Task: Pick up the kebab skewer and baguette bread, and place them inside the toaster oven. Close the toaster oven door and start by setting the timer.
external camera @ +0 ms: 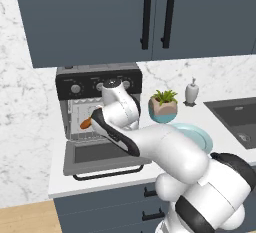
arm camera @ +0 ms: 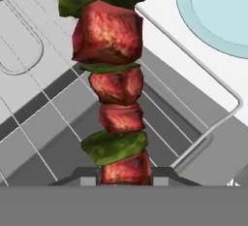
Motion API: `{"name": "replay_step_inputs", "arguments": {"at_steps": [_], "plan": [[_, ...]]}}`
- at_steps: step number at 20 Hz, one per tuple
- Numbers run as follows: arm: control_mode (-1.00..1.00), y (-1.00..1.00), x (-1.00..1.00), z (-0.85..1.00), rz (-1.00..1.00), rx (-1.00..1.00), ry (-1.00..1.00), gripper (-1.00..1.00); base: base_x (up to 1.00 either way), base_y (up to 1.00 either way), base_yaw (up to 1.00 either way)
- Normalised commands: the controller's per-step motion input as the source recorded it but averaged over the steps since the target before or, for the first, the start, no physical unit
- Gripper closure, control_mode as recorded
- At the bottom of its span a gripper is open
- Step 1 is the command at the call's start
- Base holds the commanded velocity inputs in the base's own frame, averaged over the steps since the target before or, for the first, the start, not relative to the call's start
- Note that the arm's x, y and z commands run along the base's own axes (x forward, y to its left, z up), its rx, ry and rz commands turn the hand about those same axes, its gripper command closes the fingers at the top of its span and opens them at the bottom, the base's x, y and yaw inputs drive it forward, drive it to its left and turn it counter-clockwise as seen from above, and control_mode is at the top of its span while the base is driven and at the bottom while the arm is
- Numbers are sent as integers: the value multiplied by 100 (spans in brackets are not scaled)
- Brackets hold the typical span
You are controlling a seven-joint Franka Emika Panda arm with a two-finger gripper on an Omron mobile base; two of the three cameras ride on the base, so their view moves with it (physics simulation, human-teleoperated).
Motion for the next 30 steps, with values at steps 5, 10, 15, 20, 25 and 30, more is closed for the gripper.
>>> {"name": "replay_step_inputs", "arguments": {"at_steps": [5,10,15,20,25,30], "plan": [[-100,0,18,-6,-4,3,-2,100,0,0,0],[-100,0,8,-18,0,4,0,100,0,0,0],[-100,0,0,-15,0,3,0,-100,0,0,0],[-100,0,0,-2,0,3,0,-100,0,0,0],[-100,1,0,0,0,1,0,-100,0,0,0],[-100,0,-9,14,0,0,-1,-100,0,0,0]]}}
